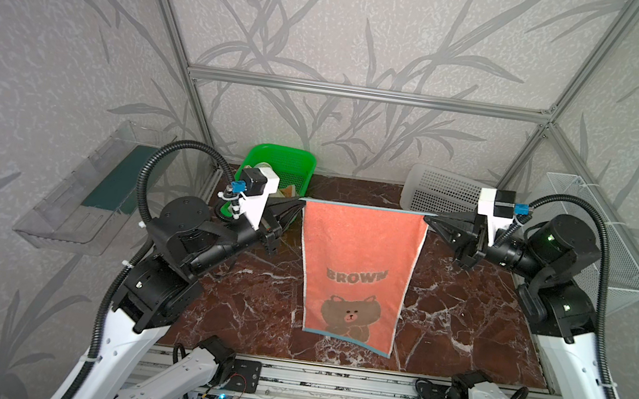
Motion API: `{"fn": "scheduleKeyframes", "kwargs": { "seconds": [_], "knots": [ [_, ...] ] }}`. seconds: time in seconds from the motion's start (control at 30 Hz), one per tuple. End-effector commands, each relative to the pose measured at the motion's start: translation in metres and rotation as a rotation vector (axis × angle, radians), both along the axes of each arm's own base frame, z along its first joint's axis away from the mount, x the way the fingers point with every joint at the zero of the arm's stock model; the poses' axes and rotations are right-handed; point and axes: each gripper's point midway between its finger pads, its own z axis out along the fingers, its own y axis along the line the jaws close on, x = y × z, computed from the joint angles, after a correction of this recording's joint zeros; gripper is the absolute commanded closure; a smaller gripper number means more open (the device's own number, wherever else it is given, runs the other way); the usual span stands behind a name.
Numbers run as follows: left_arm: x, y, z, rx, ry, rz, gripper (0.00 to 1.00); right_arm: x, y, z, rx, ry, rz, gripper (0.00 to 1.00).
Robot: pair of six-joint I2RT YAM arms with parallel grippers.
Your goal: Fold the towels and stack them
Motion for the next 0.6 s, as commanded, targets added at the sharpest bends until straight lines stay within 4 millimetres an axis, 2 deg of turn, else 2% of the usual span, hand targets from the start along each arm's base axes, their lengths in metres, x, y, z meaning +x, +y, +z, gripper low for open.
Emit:
{"fn": "scheduleKeyframes", "kwargs": {
  "seconds": [0.0, 0.2, 0.3, 0.57],
  "knots": [
    [0.029, 0.016, -0.008, 0.024, 0.01, 0.155, 1.0, 0.032, -0.008, -0.007, -0.015, -0.016, -0.125, 1.0],
    [0.078, 0.008, -0.037, 0.118, 0.066, 0.237, 1.0, 0.082, -0.005, -0.042, -0.073, 0.04, -0.193, 1.0],
    [0.101, 0.003, -0.058, 0.177, 0.098, 0.266, 1.0, 0.108, -0.002, -0.062, -0.096, 0.075, -0.216, 1.0],
    [0.168, 0.005, -0.12, 0.336, 0.154, 0.42, 1.0, 0.172, 0.005, -0.114, -0.128, 0.165, -0.229, 1.0]
  ]
}}
